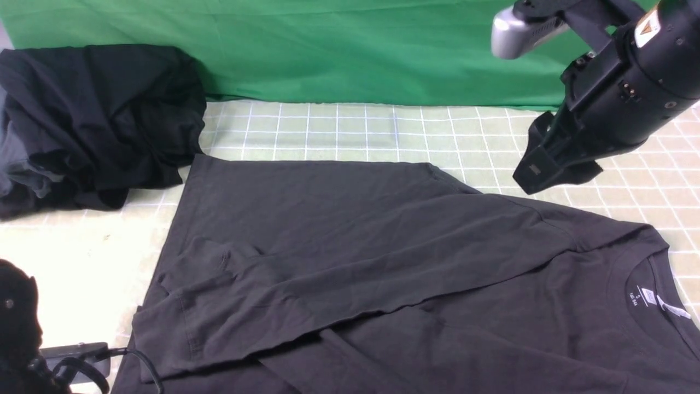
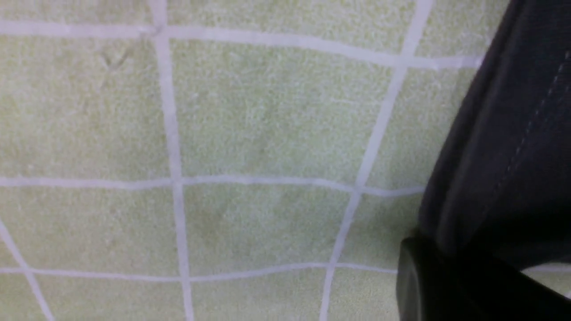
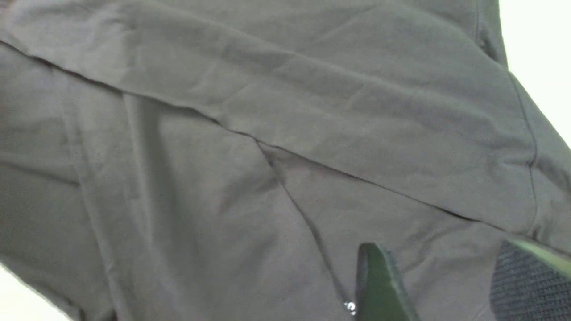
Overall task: Fold a long-sleeved shirt over a green coffee tablecloth.
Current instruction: 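Grasp the near edge of the shirt at its hem and shoulder corners, then fold the black garment in half by bringing its near edge over to the far edge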
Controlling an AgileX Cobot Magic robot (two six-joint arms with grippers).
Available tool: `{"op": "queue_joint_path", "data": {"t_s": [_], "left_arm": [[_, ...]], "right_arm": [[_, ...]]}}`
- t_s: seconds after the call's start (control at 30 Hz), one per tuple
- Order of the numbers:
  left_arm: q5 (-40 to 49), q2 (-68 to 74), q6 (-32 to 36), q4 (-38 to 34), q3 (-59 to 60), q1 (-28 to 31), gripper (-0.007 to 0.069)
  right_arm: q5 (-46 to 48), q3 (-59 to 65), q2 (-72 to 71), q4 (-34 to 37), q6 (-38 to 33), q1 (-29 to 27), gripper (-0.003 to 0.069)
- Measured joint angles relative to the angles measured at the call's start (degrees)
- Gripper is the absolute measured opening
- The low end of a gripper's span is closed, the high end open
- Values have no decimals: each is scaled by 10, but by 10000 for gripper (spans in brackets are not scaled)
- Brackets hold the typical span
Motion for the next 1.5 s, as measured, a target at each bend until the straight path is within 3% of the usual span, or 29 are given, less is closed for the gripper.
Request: {"op": "queue_joint_path", "data": {"t_s": [0.2,0.33,0.53,0.67,0.87,0.93,1.03,1.07,1.1,1.13,1.17,1.33,1.5], "left_arm": [[62,-9,1,24,-47,0,11],[85,-40,-1,30,-69,0,11],[90,-84,-1,32,-71,0,11],[91,-87,-1,26,-71,0,11],[92,-87,-1,14,-71,0,11],[92,-87,-1,14,-71,0,11],[93,-89,-1,12,-71,0,11],[93,-94,-1,8,-71,0,11],[93,-95,-1,8,-71,0,11],[93,-105,-1,2,-71,0,11],[93,-114,-1,-3,-71,0,11],[95,-166,-5,-40,-99,0,11],[96,-162,-27,-16,-198,1,11]], "right_arm": [[0,128,-53,16,-16,38,335],[-29,259,-63,43,-13,118,359],[-169,410,-42,25,33,265,545],[-204,443,-14,9,80,285,568],[-257,451,39,8,87,299,570],[-258,451,52,7,87,300,553],[-259,450,56,-9,88,301,379],[-258,450,55,-11,88,301,275],[-257,450,55,-11,87,301,257],[-248,450,51,-11,87,301,136],[-242,451,47,-11,87,301,84],[-208,451,-27,-40,96,302,43],[-161,408,-81,-121,133,267,43]]}}
